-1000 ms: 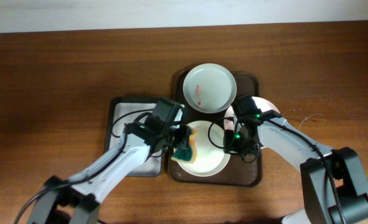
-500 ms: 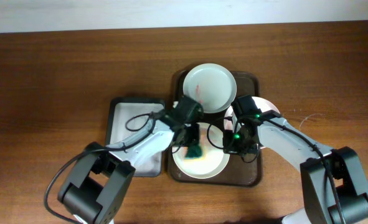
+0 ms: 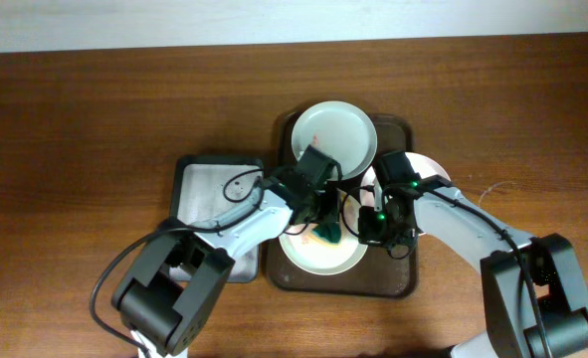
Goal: Clean dirty plates on tray and stack at the side
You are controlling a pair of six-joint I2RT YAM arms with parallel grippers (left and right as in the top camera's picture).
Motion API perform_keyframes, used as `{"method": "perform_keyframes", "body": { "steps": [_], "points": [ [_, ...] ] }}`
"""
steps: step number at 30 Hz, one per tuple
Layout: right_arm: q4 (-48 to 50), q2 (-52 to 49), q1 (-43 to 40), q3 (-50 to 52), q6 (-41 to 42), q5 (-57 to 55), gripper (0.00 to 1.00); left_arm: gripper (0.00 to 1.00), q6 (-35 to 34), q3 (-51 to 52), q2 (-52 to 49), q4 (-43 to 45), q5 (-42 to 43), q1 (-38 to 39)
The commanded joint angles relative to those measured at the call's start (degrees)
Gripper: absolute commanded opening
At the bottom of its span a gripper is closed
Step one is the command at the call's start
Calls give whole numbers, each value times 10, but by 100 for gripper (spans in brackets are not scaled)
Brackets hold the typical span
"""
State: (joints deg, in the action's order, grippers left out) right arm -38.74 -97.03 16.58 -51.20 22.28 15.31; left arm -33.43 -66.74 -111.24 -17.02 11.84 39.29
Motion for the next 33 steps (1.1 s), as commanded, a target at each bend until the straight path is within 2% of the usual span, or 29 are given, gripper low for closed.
{"method": "perform_keyframes", "body": {
  "steps": [1, 3, 6, 8, 12, 14, 17, 23, 26, 28, 30, 32, 33],
  "points": [
    [-2, -10, 3, 9, -10, -29, 4, 0, 7, 3, -36, 20, 96, 24],
    [-2, -10, 3, 9, -10, -29, 4, 0, 7, 3, -42, -7, 102, 24],
    [-2, -10, 3, 9, -10, -29, 4, 0, 20, 2, -41, -103, 66, 2],
    [-2, -10, 3, 9, -10, -29, 4, 0, 21, 2, -29, -189, -8, -35],
    [-2, -10, 3, 9, -10, -29, 4, 0, 35, 2, 8, -259, -123, -88],
    [-2, -10, 3, 9, -8, -29, 4, 0, 35, 2, 29, -268, -162, -91],
    [-4, -10, 3, 9, -9, -23, 4, 0, 42, 2, 87, -269, -161, -91],
    [-24, 10, 3, 9, -10, -21, 4, 0, 94, 2, 282, -299, -159, -91],
    [-33, 42, 3, 9, -10, -20, 4, 0, 104, 3, 352, -371, -240, -115],
    [-37, 57, 3, 9, -10, -20, 4, 0, 104, 8, 354, -397, -285, -127],
    [-40, 65, 3, 9, -10, -20, 4, 0, 104, 48, 346, -377, -301, -137],
    [-44, 67, 3, 9, -10, -20, 4, 0, 104, 114, 336, -315, -301, -139],
    [-48, 67, 3, 9, -11, -20, 4, 5, 104, 141, 332, -289, -300, -139]
  ]
}}
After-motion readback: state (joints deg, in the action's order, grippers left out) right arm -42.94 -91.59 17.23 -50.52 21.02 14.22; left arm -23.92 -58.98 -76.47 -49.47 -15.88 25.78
